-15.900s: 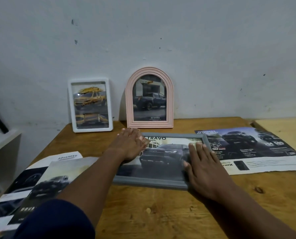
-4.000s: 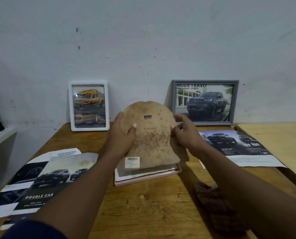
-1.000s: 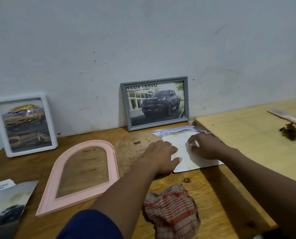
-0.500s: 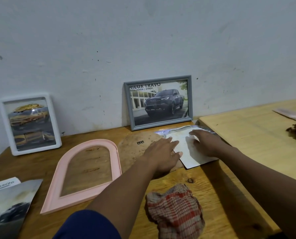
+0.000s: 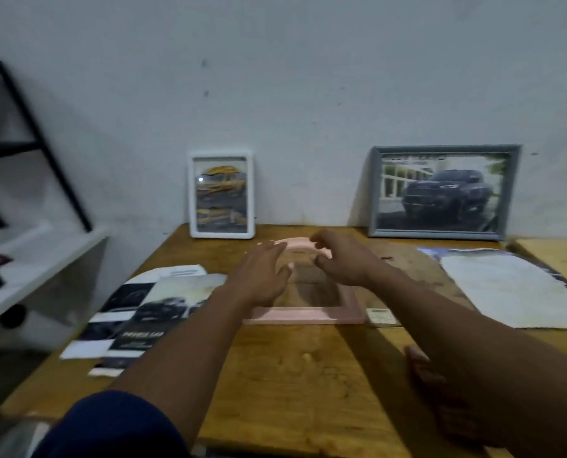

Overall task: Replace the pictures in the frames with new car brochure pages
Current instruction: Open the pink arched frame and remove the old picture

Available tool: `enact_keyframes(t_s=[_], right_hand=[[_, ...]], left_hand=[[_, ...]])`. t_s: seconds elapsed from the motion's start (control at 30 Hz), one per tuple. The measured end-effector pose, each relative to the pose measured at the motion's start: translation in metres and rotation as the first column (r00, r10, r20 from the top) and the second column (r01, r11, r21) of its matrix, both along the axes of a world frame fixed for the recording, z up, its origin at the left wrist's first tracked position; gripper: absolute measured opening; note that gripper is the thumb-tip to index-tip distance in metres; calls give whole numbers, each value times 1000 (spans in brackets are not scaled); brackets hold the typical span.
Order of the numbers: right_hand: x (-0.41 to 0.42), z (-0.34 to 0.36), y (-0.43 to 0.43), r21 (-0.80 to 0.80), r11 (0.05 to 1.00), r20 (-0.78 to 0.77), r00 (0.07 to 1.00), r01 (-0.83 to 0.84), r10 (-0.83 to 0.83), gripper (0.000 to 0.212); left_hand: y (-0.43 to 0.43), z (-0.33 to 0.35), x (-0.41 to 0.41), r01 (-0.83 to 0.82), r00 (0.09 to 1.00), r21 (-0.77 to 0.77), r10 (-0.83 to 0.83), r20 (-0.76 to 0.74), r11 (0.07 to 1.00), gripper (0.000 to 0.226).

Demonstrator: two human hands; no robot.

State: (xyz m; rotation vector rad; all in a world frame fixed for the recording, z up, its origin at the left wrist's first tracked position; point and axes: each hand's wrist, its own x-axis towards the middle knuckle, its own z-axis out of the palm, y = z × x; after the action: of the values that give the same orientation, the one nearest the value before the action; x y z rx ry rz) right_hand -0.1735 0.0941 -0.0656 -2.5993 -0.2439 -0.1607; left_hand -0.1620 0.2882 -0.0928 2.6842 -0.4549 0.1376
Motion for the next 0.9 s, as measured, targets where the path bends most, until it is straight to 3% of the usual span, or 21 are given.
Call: enact_keyframes(t_s=[0.3, 0.6, 0.9], right_hand=[[22, -20, 157, 3, 972, -121, 965, -233, 232, 50], [56, -34, 206, -72, 967, -165, 959, -244, 230, 45], [65, -46, 230, 111, 991, -160, 983, -70, 87, 50]], left_hand=[[176, -39, -26, -328, 941, 49, 331, -73, 944, 64], [201, -57, -30, -324, 945, 110, 328, -17, 940, 58], [197, -54, -32, -317, 946, 103, 321, -30, 943, 58]])
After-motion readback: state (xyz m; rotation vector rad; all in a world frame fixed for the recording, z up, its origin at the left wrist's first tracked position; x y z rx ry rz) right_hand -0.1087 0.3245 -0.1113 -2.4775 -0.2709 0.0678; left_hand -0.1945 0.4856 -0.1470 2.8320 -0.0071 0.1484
